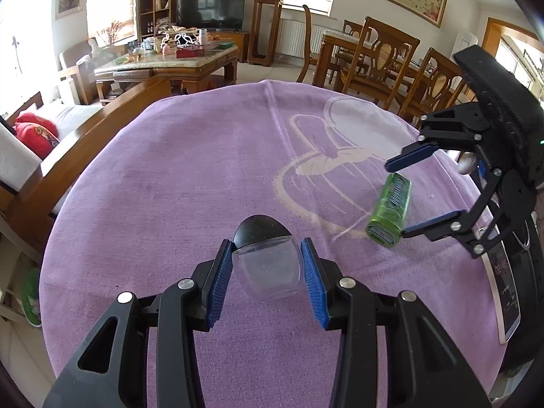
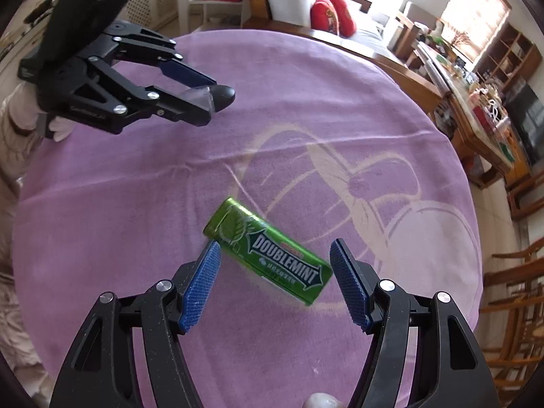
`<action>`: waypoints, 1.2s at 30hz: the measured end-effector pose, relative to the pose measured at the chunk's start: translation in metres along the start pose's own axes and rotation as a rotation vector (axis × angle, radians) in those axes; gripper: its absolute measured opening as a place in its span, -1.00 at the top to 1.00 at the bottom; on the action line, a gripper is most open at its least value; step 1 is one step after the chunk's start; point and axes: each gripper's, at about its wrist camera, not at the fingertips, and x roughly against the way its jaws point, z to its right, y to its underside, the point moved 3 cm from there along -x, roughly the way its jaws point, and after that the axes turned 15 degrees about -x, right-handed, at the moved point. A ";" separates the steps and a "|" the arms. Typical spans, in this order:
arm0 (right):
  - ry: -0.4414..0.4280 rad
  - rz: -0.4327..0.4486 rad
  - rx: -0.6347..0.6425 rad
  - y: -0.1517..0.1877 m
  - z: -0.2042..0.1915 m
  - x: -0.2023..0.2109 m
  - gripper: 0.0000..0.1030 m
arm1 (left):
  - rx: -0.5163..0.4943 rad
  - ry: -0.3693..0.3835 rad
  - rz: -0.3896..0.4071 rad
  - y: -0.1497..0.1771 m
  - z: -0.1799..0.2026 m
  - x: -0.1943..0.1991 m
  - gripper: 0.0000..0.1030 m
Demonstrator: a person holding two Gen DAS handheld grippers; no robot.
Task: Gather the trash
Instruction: 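Grasp the clear cap with the left tool while the right tool grasps the green gum pack, then carry the clear cap and green gum pack over the bin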
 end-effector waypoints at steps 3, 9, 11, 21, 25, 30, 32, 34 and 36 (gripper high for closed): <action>-0.079 -0.020 -0.089 -0.007 0.005 -0.010 -0.04 | 0.002 0.003 0.002 0.001 -0.001 0.001 0.21; -0.076 0.018 -0.206 -0.007 0.005 -0.006 0.40 | -0.007 0.014 0.010 0.000 0.002 0.002 0.21; -0.066 0.039 -0.259 -0.003 0.004 -0.003 0.40 | -0.011 0.013 0.027 -0.001 0.002 0.005 0.21; -0.152 0.417 -0.713 0.078 0.037 0.096 0.40 | -0.101 0.083 0.180 -0.041 0.056 0.034 0.21; -0.073 0.595 -0.891 0.141 0.061 0.147 0.39 | -0.180 0.161 0.241 -0.079 0.112 0.042 0.21; 0.105 0.776 -1.123 0.256 0.086 0.205 0.39 | -0.289 0.306 0.273 -0.126 0.210 0.032 0.21; 0.151 0.805 -1.206 0.300 0.096 0.214 0.39 | -0.331 0.362 0.267 -0.139 0.251 0.023 0.21; 0.197 0.825 -1.287 0.343 0.099 0.220 0.39 | -0.373 0.409 0.256 -0.149 0.290 0.012 0.21; 0.236 0.834 -1.350 0.378 0.103 0.219 0.39 | -0.416 0.453 0.234 -0.158 0.329 0.001 0.21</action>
